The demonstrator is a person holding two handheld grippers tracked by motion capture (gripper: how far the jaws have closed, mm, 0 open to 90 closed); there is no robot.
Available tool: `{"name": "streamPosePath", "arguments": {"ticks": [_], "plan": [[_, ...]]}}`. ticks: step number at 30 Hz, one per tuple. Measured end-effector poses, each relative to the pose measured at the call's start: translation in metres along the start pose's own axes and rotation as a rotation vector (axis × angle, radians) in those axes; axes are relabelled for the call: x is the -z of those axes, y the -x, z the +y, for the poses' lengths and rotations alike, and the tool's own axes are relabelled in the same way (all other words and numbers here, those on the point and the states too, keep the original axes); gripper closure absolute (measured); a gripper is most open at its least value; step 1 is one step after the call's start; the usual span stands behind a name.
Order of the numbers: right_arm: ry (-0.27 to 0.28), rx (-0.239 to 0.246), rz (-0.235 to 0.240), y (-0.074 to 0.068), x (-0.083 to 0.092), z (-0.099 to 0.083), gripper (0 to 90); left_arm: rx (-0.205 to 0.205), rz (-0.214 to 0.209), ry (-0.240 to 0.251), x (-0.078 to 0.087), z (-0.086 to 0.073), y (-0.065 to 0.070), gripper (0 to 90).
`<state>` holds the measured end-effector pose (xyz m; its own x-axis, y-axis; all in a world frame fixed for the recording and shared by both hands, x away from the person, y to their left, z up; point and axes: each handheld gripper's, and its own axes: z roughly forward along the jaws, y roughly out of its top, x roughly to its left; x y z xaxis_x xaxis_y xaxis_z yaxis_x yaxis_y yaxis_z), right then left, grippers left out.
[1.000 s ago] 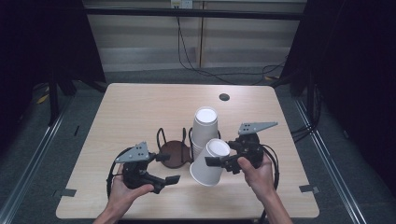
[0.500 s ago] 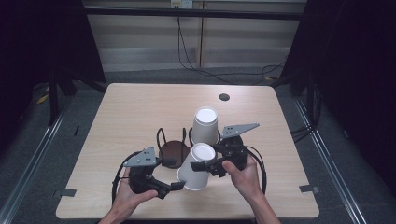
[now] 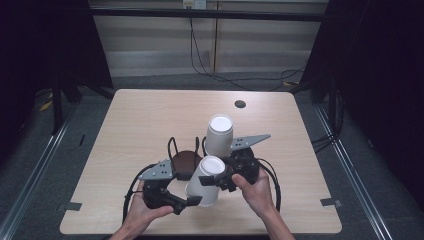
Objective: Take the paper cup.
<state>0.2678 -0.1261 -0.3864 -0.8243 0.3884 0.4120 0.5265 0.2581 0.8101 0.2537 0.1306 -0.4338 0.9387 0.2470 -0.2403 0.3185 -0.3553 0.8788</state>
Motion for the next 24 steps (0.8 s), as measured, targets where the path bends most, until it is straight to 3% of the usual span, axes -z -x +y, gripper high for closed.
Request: {"name": "streamPosePath", "arguments": {"ticks": [11, 14, 24], "plan": [[-0.005, -0.002, 0.008, -0.002, -0.008, 0.000, 24.5, 0.009, -0.017, -0.016, -0.008, 0.000, -0.003, 10.4], [0.002, -0.003, 0.011, -0.002, -0.009, 0.000, 24.5, -0.001, 0.000, -0.040, -0.013, -0.001, -0.001, 8.6], [0.005, -0.003, 0.022, -0.003, -0.010, 0.002, 24.4, -0.003, -0.002, -0.042, -0.019, 0.000, 0.000, 7.9]]}}
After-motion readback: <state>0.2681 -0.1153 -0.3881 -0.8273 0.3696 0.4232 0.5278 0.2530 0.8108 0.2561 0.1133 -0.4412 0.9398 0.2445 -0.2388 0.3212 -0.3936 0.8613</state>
